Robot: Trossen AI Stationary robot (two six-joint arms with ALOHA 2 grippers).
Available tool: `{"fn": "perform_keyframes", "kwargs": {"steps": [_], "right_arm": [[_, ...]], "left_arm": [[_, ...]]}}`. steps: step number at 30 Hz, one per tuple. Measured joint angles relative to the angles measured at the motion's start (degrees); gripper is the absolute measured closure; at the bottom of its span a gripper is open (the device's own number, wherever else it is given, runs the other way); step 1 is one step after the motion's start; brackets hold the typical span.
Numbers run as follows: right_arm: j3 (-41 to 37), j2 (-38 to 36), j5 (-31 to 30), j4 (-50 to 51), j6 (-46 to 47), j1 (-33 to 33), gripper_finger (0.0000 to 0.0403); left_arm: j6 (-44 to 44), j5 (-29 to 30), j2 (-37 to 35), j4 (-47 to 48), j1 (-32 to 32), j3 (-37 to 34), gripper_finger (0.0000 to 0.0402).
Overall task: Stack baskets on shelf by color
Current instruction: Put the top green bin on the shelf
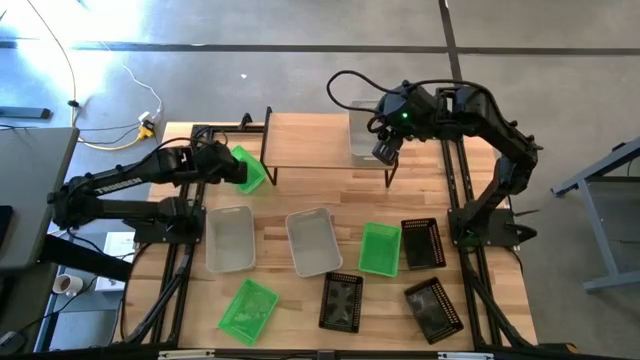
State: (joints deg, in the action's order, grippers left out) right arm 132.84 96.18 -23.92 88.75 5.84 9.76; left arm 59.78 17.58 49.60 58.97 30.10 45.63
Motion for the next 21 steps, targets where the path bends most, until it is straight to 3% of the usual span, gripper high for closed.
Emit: {"fn": "perform_keyframes", "kwargs": {"steps": [11, 21], "right_arm": [[0.0, 0.0, 0.0, -0.9, -6.7, 0.0, 0.0233], [0.0, 0.0, 0.3, -0.9, -8.9, 0.0, 0.0233]], "left_arm": [[14.7, -2.3, 6.4, 3.3, 6.8, 0.0, 0.03], [17.4, -3.7, 13.7, 3.3, 11.4, 0.0, 0.03]]}}
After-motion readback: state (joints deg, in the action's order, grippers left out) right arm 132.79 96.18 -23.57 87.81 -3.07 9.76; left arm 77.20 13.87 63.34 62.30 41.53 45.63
